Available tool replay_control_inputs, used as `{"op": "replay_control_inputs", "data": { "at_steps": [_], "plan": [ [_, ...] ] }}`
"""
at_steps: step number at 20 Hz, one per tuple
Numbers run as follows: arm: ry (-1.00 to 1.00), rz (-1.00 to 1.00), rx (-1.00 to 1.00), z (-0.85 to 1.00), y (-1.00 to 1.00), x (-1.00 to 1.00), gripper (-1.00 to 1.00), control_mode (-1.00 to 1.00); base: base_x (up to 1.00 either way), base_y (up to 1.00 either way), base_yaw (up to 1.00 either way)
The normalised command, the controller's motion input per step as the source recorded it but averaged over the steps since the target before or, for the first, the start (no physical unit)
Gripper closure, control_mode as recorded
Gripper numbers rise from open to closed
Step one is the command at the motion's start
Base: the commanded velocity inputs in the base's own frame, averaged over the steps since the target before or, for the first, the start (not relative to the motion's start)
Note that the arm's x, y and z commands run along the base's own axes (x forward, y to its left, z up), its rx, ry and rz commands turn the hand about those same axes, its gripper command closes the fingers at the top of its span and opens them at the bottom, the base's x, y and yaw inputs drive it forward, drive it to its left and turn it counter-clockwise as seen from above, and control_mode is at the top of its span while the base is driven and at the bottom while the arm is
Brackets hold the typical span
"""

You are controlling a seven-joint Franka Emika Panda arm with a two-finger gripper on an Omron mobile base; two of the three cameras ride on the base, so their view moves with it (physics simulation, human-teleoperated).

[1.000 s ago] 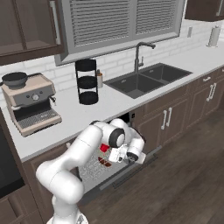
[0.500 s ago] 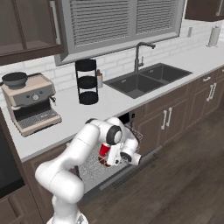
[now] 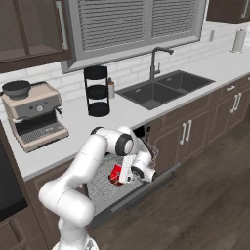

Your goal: Pick up the cup and bowl from the counter, place them in the dishwasher, and close the dishwasher door.

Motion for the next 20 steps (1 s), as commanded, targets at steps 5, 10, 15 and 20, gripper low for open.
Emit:
{"op": "replay_control_inputs", "data": {
  "at_steps": [5, 10, 15, 20],
  "plan": [
    [0.0, -0.01, 0.0, 0.37, -0.25, -0.71, -1.0, -1.0, 0.0, 0.0, 0.0],
    [0.04, -0.03, -0.08, -0.06, -0.14, -0.53, -1.0, -1.0, 0.0, 0.0, 0.0],
    [0.24, -0.11, -0.23, -0.59, 0.05, 0.08, -1.0, -1.0, 0.0, 0.0, 0.0],
    [0.07, -0.07, -0.21, -0.61, 0.42, 0.31, -1.0, -1.0, 0.0, 0.0, 0.0]
  ]
}}
